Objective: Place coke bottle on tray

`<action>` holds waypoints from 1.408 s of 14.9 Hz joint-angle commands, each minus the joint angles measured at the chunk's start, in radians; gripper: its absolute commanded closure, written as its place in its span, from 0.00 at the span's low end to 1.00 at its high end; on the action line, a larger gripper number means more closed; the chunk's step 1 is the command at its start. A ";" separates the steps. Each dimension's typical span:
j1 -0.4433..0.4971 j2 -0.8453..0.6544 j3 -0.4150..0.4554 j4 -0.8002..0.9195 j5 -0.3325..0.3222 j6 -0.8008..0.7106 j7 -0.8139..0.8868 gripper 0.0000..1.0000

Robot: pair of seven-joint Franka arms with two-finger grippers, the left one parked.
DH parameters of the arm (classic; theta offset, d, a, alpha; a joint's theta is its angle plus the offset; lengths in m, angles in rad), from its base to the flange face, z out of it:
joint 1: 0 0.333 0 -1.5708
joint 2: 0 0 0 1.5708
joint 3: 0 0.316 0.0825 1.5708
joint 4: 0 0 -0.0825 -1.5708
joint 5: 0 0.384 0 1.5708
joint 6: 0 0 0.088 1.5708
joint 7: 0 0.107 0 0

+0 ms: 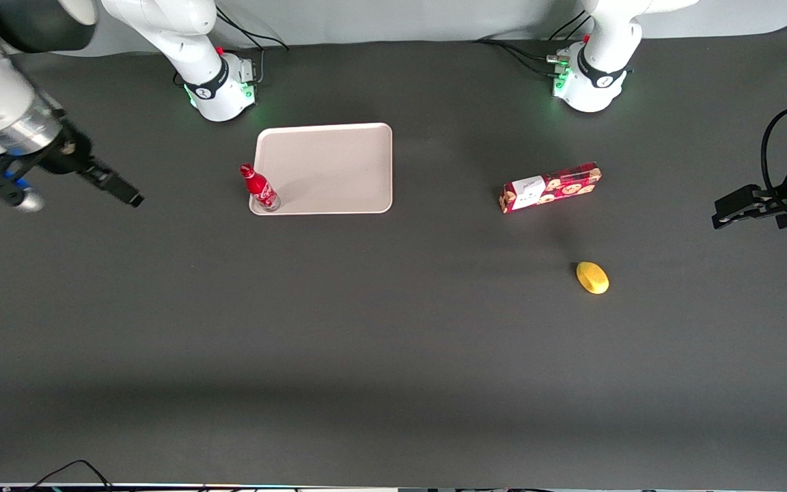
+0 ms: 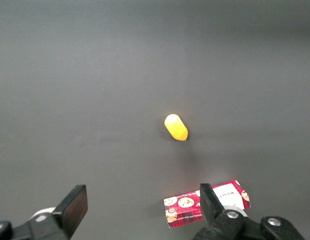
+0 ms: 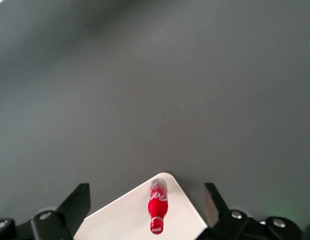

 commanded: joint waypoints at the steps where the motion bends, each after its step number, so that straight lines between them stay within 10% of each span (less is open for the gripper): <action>1: 0.001 0.200 -0.016 0.250 -0.074 -0.098 -0.081 0.00; 7: 0.060 0.273 -0.038 0.242 -0.096 -0.025 -0.116 0.00; 10: 0.429 0.267 -0.395 0.242 -0.074 -0.031 -0.099 0.00; 21: 0.318 0.162 -0.338 0.109 -0.068 -0.035 -0.290 0.00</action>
